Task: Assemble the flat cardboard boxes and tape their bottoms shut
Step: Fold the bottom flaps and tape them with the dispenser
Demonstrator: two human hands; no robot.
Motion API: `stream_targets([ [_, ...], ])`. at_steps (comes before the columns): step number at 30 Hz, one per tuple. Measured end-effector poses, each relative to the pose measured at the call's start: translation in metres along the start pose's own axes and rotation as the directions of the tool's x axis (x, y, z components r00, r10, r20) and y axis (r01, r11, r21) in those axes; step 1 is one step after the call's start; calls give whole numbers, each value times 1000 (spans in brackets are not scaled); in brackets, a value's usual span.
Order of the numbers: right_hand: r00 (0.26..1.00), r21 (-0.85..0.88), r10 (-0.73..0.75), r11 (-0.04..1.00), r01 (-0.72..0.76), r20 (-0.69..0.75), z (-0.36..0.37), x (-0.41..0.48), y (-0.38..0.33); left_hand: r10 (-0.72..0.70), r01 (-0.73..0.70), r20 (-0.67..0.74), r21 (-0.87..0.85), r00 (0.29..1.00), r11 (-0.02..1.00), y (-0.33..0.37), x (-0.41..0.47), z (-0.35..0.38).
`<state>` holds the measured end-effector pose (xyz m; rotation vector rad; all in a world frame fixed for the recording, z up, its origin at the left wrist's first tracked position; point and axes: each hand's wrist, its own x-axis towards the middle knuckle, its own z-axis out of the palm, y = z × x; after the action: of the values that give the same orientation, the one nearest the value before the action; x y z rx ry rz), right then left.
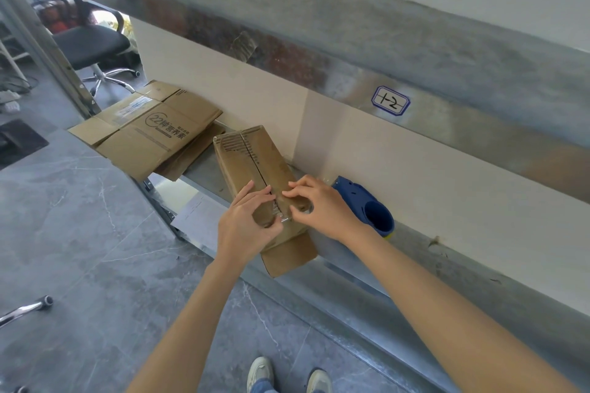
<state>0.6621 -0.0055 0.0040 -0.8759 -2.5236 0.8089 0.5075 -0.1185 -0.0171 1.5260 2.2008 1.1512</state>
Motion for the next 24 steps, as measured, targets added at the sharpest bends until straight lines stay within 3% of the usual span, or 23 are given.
stream_targets([
  [3, 1000, -35, -5, 999, 4, -25, 2, 3, -4, -4, 4, -25, 6, 1000, 1000, 4, -2, 2],
  [10, 999, 16, 5, 1000, -6, 54, -4, -2, 1, 51, -52, 66, 16, 997, 999, 0, -3, -9],
  [16, 999, -12, -28, 1000, 28, 15, -2, -1, 0, 80, -79, 94, -13, 992, 997, -3, -5, -14],
  [24, 999, 57, 2, 998, -5, 52, -2, -5, 7, 144, -142, 26, -57, 989, 988, -14, -16, -12],
])
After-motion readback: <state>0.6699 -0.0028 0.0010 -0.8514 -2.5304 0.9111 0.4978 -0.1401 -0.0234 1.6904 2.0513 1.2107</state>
